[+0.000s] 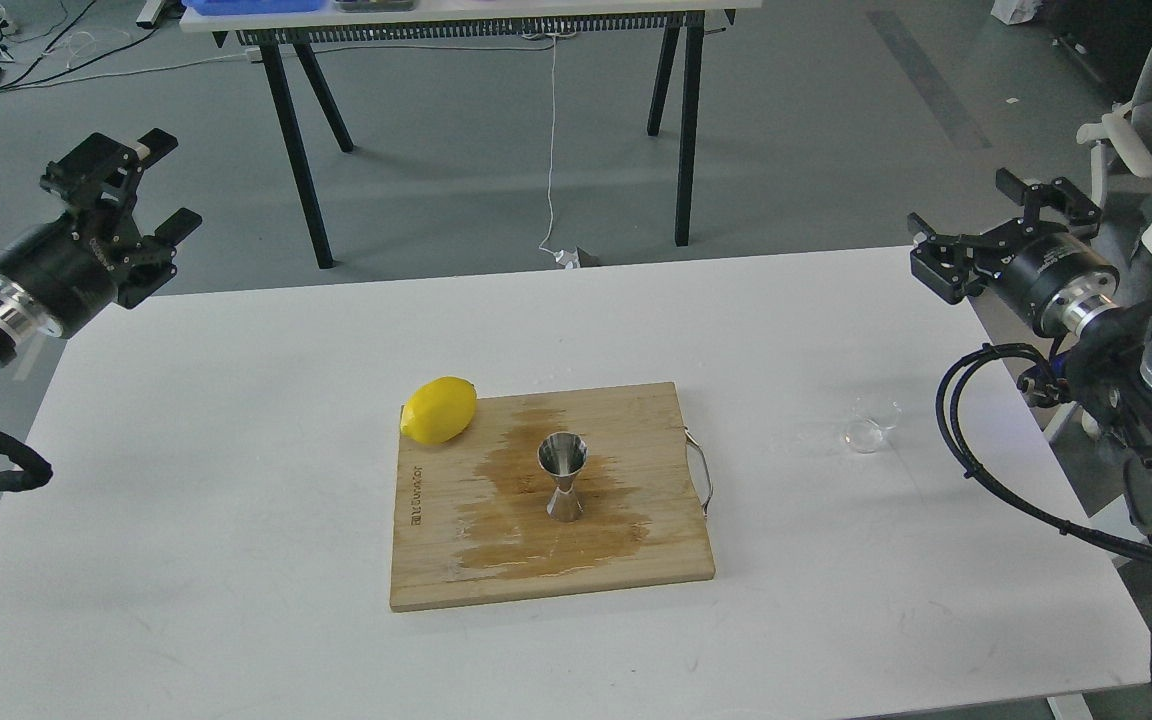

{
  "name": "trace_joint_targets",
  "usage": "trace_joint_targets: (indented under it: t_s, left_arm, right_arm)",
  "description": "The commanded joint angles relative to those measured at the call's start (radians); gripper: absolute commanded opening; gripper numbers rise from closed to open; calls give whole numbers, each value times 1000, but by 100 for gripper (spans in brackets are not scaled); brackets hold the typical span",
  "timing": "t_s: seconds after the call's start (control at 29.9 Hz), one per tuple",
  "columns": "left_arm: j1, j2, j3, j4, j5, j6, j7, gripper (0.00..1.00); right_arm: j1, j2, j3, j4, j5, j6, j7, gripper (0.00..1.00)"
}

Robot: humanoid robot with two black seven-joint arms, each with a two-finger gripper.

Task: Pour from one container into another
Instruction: 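Move the right gripper toward the small clear glass cup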

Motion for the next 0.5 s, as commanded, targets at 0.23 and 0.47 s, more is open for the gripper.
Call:
trace_joint_targets:
  t_s: [0.23, 0.47]
  left_arm:
    - [23, -34, 8, 0, 1, 0, 0, 99]
    - [36, -46, 8, 1, 1, 0, 0, 99]
  right_arm:
    - [-253, -57, 55, 151, 58, -168, -50, 98]
    - [-333, -51, 35, 174, 50, -160, -50, 98]
